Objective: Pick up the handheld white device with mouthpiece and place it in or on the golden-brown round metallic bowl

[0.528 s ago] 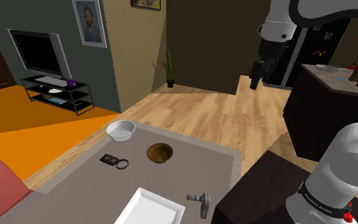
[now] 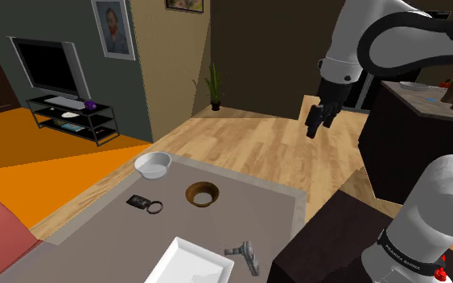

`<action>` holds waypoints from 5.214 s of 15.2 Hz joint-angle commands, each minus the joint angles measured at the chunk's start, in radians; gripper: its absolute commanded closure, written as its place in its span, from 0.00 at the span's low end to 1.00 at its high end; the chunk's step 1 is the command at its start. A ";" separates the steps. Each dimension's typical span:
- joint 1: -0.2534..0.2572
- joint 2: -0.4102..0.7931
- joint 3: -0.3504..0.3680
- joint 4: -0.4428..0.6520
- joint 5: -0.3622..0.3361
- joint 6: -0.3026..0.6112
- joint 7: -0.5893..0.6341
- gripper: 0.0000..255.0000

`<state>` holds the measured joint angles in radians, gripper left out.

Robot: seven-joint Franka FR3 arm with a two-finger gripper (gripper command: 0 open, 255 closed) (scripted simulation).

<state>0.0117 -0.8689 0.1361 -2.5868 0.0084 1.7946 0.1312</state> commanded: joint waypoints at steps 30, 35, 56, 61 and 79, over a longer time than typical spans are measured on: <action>-0.094 1.068 0.540 -0.154 -1.097 1.051 1.673 0.00; -0.166 1.240 0.579 -0.072 -1.378 0.968 1.887 0.00; -0.131 1.316 0.526 -0.031 -1.488 0.949 1.965 1.00; -0.010 1.389 0.503 0.097 -1.619 0.799 1.904 0.00; 0.129 1.581 0.420 0.295 -1.840 0.650 1.854 0.00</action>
<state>0.1405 0.7120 0.5564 -2.2919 -1.8313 2.4445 1.9847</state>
